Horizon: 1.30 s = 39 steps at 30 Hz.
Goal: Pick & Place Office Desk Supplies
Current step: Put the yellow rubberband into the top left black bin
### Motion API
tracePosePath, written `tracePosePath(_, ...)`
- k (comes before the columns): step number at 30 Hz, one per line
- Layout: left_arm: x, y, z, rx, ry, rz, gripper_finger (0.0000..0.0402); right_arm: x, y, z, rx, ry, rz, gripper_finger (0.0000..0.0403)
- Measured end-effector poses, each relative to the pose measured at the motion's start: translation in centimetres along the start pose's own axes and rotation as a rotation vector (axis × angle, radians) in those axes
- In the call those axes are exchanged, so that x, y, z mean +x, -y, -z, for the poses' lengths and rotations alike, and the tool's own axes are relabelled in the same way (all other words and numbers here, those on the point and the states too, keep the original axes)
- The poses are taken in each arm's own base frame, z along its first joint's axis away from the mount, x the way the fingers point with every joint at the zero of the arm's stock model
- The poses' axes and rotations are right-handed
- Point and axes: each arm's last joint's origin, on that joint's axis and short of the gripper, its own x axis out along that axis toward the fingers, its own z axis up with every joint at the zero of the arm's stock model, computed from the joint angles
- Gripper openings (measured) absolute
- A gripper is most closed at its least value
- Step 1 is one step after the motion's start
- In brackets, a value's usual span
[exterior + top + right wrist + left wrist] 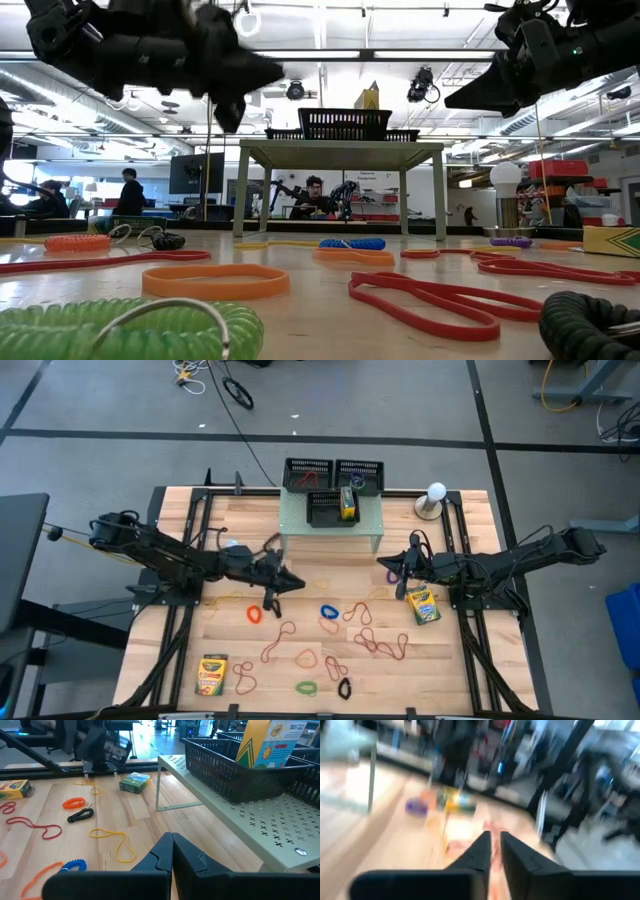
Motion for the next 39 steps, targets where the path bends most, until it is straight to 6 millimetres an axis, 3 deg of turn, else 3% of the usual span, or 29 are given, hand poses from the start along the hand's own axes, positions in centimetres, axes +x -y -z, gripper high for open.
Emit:
tracePosePath(3, 0.2, 0.1, 0.4, 0.038, -0.153, -0.036, 0.0008, 0.0, 0.0, 0.0, 0.0, 0.0, 0.0, 0.0007)
tracePosePath(8, 0.8, 1.1, 0.1, 0.117, -0.435, -0.096, 0.0015, 0.0, 0.0, 0.0, 0.0, 0.0, 0.0, 0.0007)
tracePosePath(12, 0.9, 2.1, -0.7, 0.2, -0.561, -0.18, 0.002, 0.0, 0.0, 0.0, 0.0, 0.0, 0.0, 0.0007)
tracePosePath(21, 0.8, 3.4, -0.7, 0.232, -0.574, -0.222, 0.0016, 0.0, 0.0, 0.0, 0.0, 0.0, 0.0, 0.0007)
tracePosePath(35, 0.8, 3.4, -0.5, 0.156, -0.57, -0.263, 0.0011, 0.0, 0.0, 0.0, 0.0, 0.0, 0.0, 0.0007)
tracePosePath(39, 0.5, 3.4, 0.4, 0.144, -0.649, -0.297, 0.0031, 0.0, 0.0, 0.0, 0.0, 0.0, 0.0, 0.0007)
